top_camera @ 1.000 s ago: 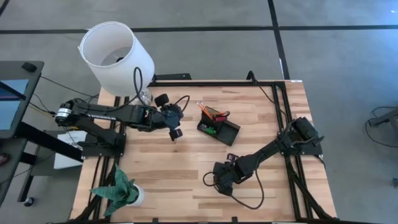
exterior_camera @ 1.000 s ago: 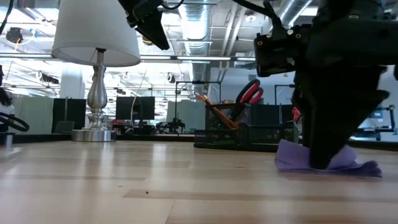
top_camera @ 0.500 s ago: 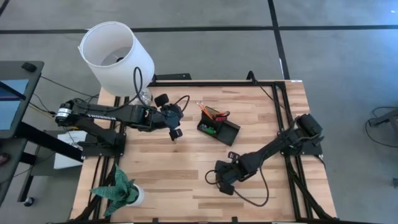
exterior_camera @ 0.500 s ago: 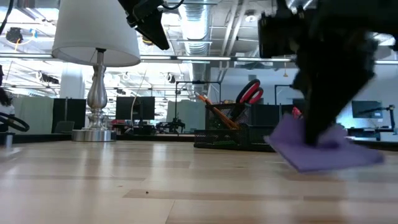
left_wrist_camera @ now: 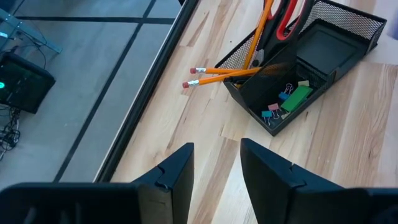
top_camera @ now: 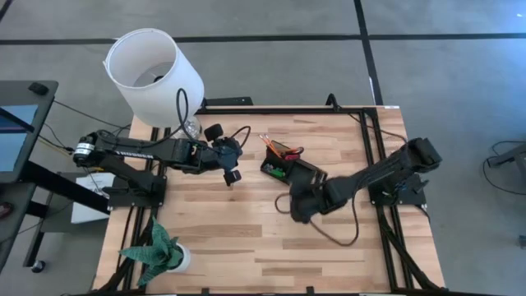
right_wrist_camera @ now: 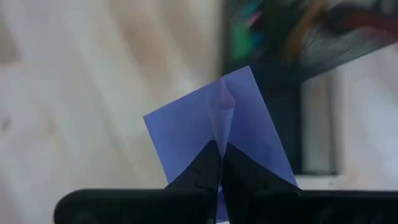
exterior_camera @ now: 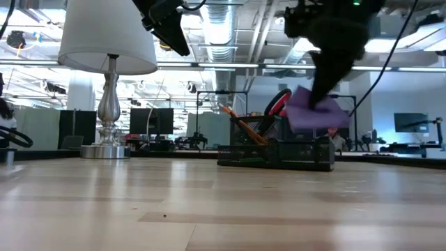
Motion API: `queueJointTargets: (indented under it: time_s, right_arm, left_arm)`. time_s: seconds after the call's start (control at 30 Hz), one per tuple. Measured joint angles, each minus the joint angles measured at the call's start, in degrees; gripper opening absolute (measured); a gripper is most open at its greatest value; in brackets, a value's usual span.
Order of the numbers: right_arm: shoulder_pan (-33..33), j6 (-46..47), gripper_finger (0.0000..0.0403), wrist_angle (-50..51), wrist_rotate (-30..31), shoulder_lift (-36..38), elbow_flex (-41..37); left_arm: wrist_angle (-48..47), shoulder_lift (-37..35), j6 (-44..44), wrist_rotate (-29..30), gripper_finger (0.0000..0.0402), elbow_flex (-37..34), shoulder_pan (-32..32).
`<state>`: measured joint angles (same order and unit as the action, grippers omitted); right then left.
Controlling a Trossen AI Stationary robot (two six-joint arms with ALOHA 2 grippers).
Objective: Pick and place office supplies into organizer
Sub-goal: Put the violet sticky notes into the black desk organizer
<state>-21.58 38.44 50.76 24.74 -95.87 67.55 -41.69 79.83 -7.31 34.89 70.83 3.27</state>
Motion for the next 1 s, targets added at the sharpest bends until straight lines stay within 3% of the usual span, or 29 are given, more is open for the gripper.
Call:
queueJointTargets:
  time_s: [0.2, 0.37, 0.77, 1.0]
  right_arm:
    - [5.50, -2.93, 0.0006, -0.39, 6.59, 4.94, 0.11]
    - [11.68, 1.78, 0.0004, 0.68, 0.42, 5.46, 0.15]
    - [18.98, 2.03, 0.0007, 0.47, -5.39, -3.87, -1.11]
    - [20.28, 0.02, 0.0051, 0.25, -6.43, -5.68, -1.01]
  left_arm:
    - [0.00, 0.02, 0.00, 0.00, 0.0128, 0.00, 0.00]
    - [-0.02, 0.01, 0.00, 0.00, 0.0128, 0.00, 0.00]
    - [-0.11, 0.01, -0.92, -1.38, 0.0128, 0.00, 0.02]
    - [-0.11, 0.01, -0.92, -1.36, 0.0128, 0.00, 0.01]
